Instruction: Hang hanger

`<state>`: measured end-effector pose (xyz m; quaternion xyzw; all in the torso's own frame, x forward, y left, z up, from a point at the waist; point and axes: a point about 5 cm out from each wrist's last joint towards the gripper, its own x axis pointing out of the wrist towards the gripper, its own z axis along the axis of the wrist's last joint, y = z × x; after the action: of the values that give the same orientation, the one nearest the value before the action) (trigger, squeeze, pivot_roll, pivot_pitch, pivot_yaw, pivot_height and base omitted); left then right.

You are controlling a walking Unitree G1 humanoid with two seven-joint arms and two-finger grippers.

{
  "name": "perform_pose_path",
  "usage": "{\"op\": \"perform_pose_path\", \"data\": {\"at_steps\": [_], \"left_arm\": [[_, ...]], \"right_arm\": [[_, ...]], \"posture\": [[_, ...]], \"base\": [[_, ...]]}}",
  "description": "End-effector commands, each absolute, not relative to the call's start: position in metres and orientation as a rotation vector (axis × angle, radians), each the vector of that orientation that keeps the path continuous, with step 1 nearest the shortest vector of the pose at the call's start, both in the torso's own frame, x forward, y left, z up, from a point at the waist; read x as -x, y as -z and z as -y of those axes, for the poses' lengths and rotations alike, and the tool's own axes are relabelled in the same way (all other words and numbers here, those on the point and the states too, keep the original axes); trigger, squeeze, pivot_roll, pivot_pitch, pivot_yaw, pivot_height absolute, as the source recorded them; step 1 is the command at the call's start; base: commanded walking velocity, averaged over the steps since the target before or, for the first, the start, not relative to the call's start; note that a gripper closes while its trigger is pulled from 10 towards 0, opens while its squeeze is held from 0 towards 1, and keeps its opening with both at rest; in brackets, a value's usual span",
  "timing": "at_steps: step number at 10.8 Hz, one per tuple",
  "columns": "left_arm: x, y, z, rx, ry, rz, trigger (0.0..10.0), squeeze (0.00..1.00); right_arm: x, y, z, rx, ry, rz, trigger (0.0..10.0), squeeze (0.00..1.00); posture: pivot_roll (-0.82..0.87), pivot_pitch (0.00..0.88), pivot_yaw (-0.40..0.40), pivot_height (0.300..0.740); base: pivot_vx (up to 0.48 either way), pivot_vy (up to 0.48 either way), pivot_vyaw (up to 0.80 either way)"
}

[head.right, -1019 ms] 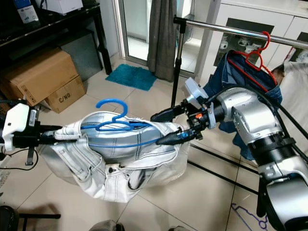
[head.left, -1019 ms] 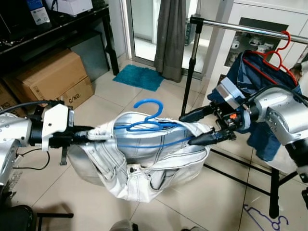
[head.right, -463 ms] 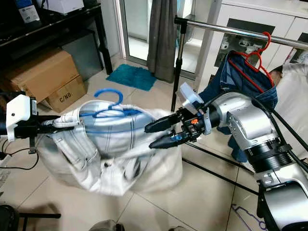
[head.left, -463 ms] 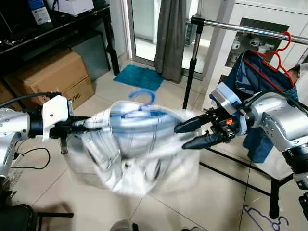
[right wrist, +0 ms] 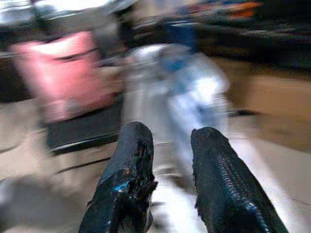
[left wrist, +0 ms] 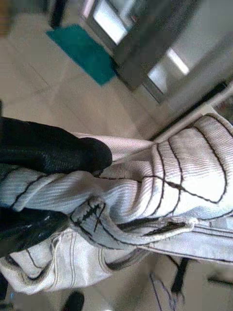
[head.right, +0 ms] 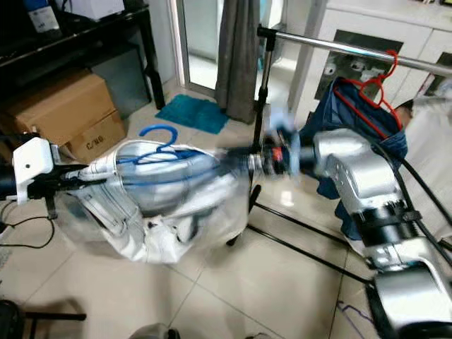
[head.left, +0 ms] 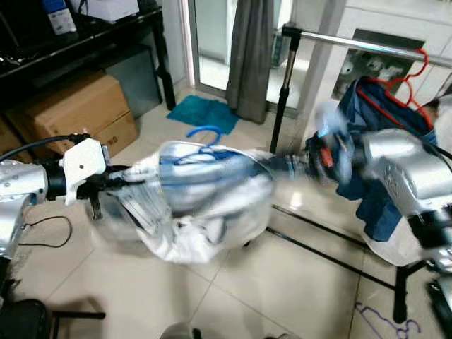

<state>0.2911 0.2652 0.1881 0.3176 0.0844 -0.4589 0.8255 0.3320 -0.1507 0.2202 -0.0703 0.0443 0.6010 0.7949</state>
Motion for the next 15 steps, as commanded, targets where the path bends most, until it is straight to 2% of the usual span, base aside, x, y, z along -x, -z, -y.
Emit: {"op": "perform_pose_path", "data": {"at_steps": [1, 2, 3, 5, 6, 9, 11, 15], "left_arm": [[-0.296, -0.199, -0.262, -0.706, 0.95, -0.117, 0.0, 0.0], [-0.295, -0.197, -0.26, -0.705, 0.937, -0.106, 0.0, 0.0], [-0.295, -0.196, -0.26, -0.703, 0.935, -0.104, 0.0, 0.0], [-0.296, -0.196, -0.262, -0.705, 0.922, -0.107, 0.0, 0.0], [-0.296, -0.195, -0.26, -0.7, 0.918, -0.105, 0.0, 0.0], [-0.296, -0.192, -0.257, -0.675, 0.92, -0.1, 0.0, 0.0], [-0.295, -0.191, -0.26, -0.677, 0.91, -0.111, 0.0, 0.0], [-0.295, -0.19, -0.259, -0.676, 0.908, -0.114, 0.0, 0.0]], "right_arm": [[-0.338, -0.222, 0.157, 0.158, -1.179, -0.081, 10.0, 0.91], [-0.336, -0.215, 0.159, 0.134, -1.02, -0.061, 10.0, 1.0], [-0.33, -0.208, 0.156, 0.122, -0.975, -0.09, 10.0, 1.0], [-0.32, -0.185, 0.148, 0.211, -0.842, -0.169, 10.0, 1.0], [-0.316, -0.181, 0.144, 0.209, -0.779, -0.16, 10.0, 0.0], [-0.308, -0.171, 0.133, 0.262, -0.732, -0.183, 10.0, 0.0], [-0.308, -0.182, 0.129, 0.216, -0.744, -0.141, 10.0, 0.0], [-0.293, -0.181, 0.118, 0.245, -0.879, -0.141, 10.0, 0.0]], "posture": [[0.03, 0.004, 0.005, 0.74], [0.03, 0.014, 0.007, 0.74], [0.03, 0.014, 0.007, 0.74], [0.02, 0.018, 0.017, 0.74], [0.02, 0.018, 0.019, 0.74], [0.01, 0.016, 0.014, 0.74], [0.01, 0.015, 0.01, 0.74], [0.01, 0.014, 0.01, 0.74]], "base": [[0.0, 0.0, 0.0], [0.0, 0.0, 0.0], [0.0, 0.0, 0.0], [0.0, 0.0, 0.0], [0.0, 0.0, 0.0], [0.0, 0.0, 0.0], [0.0, 0.0, 0.0], [0.0, 0.0, 0.0]]}}
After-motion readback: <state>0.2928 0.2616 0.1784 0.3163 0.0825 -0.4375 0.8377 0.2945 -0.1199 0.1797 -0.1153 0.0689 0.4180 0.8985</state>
